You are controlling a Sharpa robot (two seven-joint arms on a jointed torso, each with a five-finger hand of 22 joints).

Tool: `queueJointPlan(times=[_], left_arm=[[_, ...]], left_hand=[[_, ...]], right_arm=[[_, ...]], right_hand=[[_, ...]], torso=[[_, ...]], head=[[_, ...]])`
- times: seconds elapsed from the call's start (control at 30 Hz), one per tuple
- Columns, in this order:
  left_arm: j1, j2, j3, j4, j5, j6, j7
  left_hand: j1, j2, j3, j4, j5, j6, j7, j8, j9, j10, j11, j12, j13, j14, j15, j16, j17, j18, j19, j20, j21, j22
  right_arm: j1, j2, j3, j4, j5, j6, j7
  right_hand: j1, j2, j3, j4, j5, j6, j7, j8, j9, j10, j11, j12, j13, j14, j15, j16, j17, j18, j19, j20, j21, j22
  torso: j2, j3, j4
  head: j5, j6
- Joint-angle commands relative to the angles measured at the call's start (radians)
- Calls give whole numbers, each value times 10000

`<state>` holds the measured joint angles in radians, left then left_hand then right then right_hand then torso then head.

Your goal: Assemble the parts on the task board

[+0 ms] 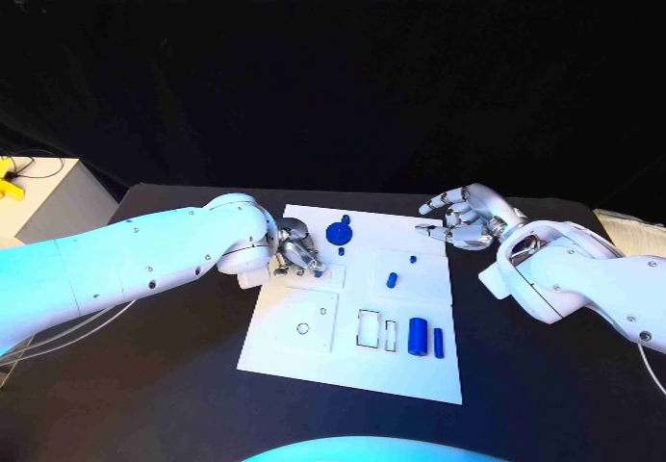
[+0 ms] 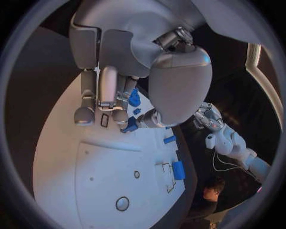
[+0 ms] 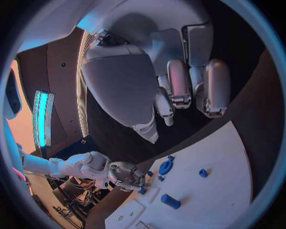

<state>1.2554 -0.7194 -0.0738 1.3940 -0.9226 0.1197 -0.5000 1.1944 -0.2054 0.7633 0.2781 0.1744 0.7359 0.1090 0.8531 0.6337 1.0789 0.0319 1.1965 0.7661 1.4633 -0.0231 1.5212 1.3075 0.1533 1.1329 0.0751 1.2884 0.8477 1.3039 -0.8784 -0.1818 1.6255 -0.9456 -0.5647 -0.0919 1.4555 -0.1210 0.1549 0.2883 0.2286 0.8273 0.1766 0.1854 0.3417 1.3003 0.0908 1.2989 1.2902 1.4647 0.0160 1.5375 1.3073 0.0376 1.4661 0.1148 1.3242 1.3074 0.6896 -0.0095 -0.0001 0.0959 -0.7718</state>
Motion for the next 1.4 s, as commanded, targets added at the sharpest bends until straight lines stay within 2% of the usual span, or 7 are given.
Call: queueJointPlan(times=[0.03, 0.33, 0.5, 0.77, 1.23, 1.4], left_arm=[[-15, 34, 0, 10, -93, 137, 72], [-35, 67, -8, -19, -110, 27, 78], [-39, 80, -13, -23, -124, -1, 76], [-40, 97, -23, -20, -174, 133, 54], [-40, 145, -49, -45, -421, 321, 5], [-40, 169, -63, -65, -550, 261, -11]], left_hand=[[-34, 98, 2391, -2427, 65, 79, 11, 66, 15, -62, 3, -46, -8, 311, -63, 33, 744, -107, 73, 27, 56, 15], [-34, 107, 2388, -2433, 56, 79, 12, 54, 12, -108, 5, -94, -92, 301, -62, 26, 719, -105, 65, 27, 56, 7], [11, 171, 2391, -2504, 17, -1, 58, -123, -73, -168, 36, -197, -215, 292, -41, 13, 700, -103, 49, 23, 83, 12], [17, 175, 2383, -2516, 11, -2, 64, -148, -89, -157, 41, -194, -206, 301, -37, 18, 722, -106, 52, 25, 91, 23], [35, 183, 2357, -2551, 1, 16, 72, -189, -118, -141, 49, -192, -203, 310, -29, 23, 742, -106, 50, 28, 102, 28], [51, 239, 2221, -2597, -54, 40, 107, -356, -243, -86, 80, -179, -193, 336, -2, 37, 796, -116, 68, 43, 141, 82]], right_arm=[[-9, 10, 3, 3, -96, 150, 49], [-11, 10, 4, 6, -96, 166, 46], [-12, 14, 4, 8, -95, 172, 44], [-14, 12, 4, 4, -95, 186, 35], [-25, 8, 4, 1, -91, 208, 27], [-28, 0, 3, 4, -89, 220, 23]], right_hand=[[-3, -97, 56, -17, 25, 83, 5, 43, -10, 53, -5, 37, 10, 868, -37, -32, 1937, 187, 29, -15, -31, 926], [-8, -100, 62, -14, 30, 83, 5, 43, -12, 53, -5, 38, 8, 866, -37, -36, 1930, 189, 26, -16, -41, 919], [-8, -100, 62, -14, 30, 83, 5, 43, -12, 53, -5, 38, 8, 866, -37, -36, 1930, 189, 26, -16, -41, 919], [-8, -100, 62, -14, 30, 83, 5, 43, -12, 53, -5, 38, 8, 866, -37, -36, 1930, 189, 26, -16, -41, 919], [-29, -107, 74, -4, 36, 82, 6, 41, -16, 43, -4, 30, -6, 865, -37, -38, 1927, 192, 21, -17, -56, 912], [-39, -109, 78, 0, 38, 81, 7, 40, -17, 43, -4, 31, -7, 862, -37, -44, 1917, 192, 21, -18, -58, 911]], torso=[[1, 1, -6], [3, 8, -5], [2, 10, -10], [-3, 16, -13], [-6, 6, -2], [-8, 6, -6]], head=[[-6, -7], [-17, -24], [-19, -23], [-31, -61], [-41, -95], [-39, -104]])
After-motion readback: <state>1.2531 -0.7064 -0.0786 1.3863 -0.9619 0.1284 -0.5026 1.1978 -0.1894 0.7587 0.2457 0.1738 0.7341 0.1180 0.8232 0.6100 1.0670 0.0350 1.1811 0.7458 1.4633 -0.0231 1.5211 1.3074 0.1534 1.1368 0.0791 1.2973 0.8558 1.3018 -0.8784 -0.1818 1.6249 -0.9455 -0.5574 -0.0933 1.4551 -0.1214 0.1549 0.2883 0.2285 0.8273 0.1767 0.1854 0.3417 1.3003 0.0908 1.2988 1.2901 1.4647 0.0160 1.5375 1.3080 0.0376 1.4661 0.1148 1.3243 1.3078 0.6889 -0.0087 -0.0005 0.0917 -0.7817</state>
